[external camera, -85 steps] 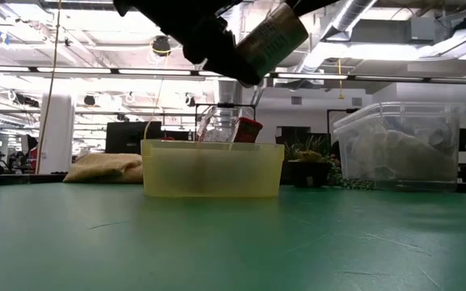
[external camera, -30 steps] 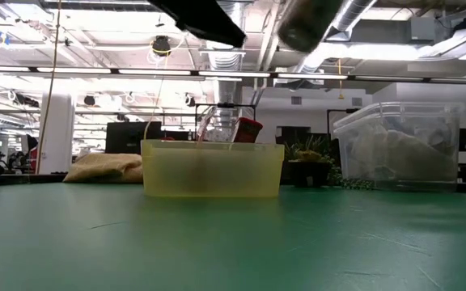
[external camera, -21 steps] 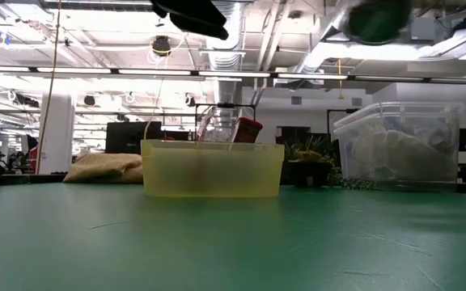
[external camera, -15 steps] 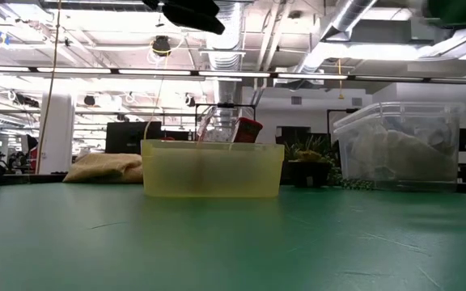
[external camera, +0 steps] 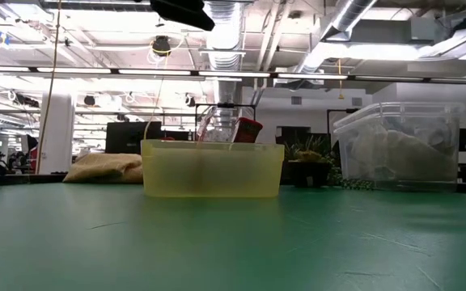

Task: Sort spices by type
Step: Put the gold seasoning can into the pink bin

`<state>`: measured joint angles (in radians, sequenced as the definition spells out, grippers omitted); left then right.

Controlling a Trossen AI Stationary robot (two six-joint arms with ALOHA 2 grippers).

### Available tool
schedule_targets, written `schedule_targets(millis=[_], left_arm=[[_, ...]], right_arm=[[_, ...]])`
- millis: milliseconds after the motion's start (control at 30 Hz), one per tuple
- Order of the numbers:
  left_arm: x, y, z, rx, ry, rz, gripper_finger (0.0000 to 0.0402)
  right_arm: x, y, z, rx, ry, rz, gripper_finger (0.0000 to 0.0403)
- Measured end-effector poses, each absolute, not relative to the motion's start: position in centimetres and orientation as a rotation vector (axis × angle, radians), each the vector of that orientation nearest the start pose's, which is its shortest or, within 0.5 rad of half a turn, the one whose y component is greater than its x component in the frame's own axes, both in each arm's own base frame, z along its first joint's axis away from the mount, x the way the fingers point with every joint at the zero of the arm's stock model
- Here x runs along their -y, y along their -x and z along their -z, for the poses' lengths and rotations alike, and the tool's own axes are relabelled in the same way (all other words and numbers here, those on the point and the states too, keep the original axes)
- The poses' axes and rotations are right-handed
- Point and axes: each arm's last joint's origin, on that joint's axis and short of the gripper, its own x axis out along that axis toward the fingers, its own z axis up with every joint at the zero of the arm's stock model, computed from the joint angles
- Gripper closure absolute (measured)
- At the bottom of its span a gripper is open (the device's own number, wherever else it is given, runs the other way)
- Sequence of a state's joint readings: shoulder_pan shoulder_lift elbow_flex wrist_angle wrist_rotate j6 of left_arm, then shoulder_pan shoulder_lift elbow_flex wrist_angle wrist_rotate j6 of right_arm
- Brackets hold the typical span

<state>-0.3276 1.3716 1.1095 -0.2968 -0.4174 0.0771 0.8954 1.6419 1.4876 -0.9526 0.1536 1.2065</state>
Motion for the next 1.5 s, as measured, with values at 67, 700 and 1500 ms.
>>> schedule_targets(millis=[67,700,1500], left_arm=[[8.6,-28.7,-30.7,-0.523,-0.267,-0.067,0.0063],[8.7,-28.8,-31.0,-0.502,-0.147,-0.096,0.0063],[9.4,-28.2,-30.4,-0.561,-0.164,-0.087,0.0063]], right_arm=[[-26.2,-21.1,-29.8,-1.189,-0.519,0.024,0.0102],[-25.4,-21.3,-31.7,-1.223,-0.422,0.056,0.0102],[-25.0,-19.8,-29.6,-1.509,-0.358,0.232,0.0102]])
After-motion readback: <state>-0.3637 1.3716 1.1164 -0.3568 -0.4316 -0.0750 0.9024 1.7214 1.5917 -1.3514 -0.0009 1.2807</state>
